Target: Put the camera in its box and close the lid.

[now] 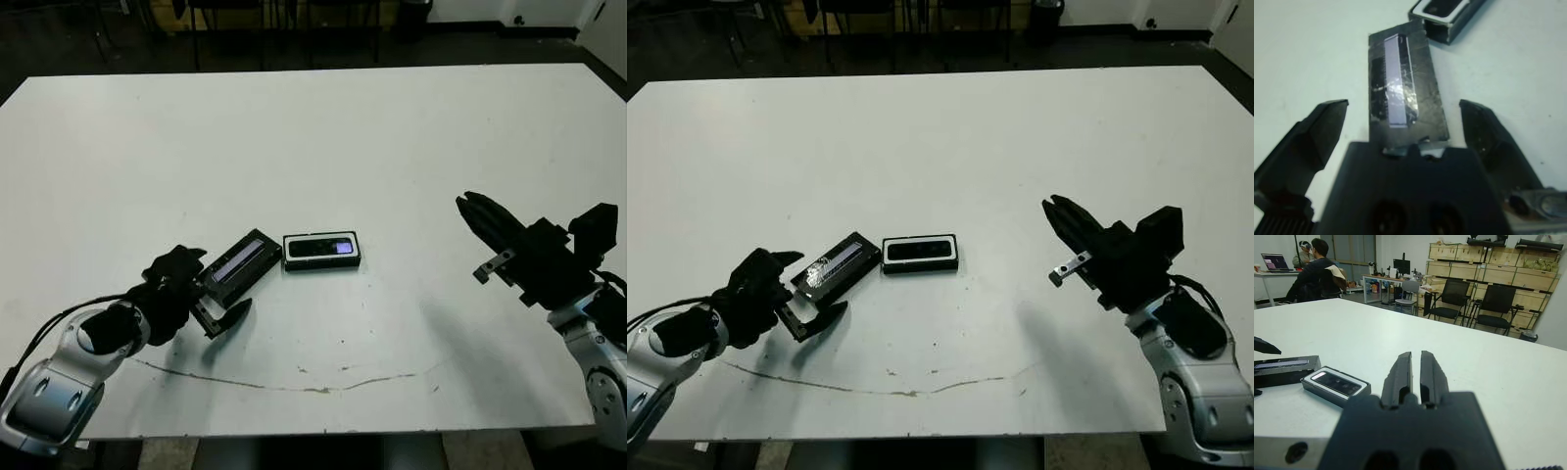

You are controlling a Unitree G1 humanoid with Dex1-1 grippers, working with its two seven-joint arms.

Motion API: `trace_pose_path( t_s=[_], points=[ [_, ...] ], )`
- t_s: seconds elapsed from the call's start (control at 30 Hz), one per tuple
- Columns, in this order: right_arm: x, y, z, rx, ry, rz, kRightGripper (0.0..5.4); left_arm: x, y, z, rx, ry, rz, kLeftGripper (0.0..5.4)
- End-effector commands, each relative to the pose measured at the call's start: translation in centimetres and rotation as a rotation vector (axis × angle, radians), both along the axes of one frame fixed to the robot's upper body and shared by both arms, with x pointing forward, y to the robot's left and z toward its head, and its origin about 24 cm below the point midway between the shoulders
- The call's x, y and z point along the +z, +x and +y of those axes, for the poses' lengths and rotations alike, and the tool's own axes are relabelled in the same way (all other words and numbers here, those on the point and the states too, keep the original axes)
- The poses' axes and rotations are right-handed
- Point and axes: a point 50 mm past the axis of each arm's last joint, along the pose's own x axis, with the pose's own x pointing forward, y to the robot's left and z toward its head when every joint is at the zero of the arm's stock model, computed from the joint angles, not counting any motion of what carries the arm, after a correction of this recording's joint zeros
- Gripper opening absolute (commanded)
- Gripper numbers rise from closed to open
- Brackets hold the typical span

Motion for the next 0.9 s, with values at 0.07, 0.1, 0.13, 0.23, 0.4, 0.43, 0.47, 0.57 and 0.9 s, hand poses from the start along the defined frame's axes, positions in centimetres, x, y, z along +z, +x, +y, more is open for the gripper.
trace_pose_path(
  t_s=[0.07, 0.1, 0.13, 0.23, 0.4, 0.43, 0.47, 0.57, 0.9],
  points=[
    [-0.1, -0.3, -0.3, -0.019, 0.002, 0.043, 0.00, -2.9, -0.6, 2.0, 0.063, 0.053, 0.171, 5.39],
    [-0.1, -0.3, -0.3, -0.021, 0.003, 0.042, 0.00, -3.1, -0.6, 2.1, 0.064, 0.054, 0.175, 5.39],
    [-0.1, -0.3, -0.4, -0.022, -0.001, 0.038, 0.00, -3.3, -0.5, 2.3, 0.066, 0.058, 0.179, 5.39],
    [-0.2, -0.2, -0.5, -0.021, -0.003, 0.032, 0.00, -3.8, -0.4, 2.6, 0.083, 0.065, 0.205, 5.10],
    [-0.4, -0.2, -0.6, -0.019, 0.000, 0.033, 0.00, -4.5, -0.2, 3.0, 0.085, 0.103, 0.232, 4.20],
    [-0.4, -0.2, -0.7, -0.018, -0.001, 0.037, 0.00, -4.6, -0.1, 3.0, 0.086, 0.106, 0.241, 4.00],
    [-0.4, -0.2, -0.7, -0.018, -0.003, 0.039, 0.00, -4.7, -0.1, 3.0, 0.087, 0.106, 0.249, 3.82],
    [-0.5, -0.3, -0.8, -0.023, -0.008, 0.030, 0.00, -5.1, 0.0, 3.0, 0.072, 0.121, 0.279, 3.26],
    [-0.3, -0.6, -1.1, -0.053, -0.061, 0.029, 0.00, -5.4, 0.0, 2.6, 0.053, 0.004, 0.313, 2.76]
  ],
)
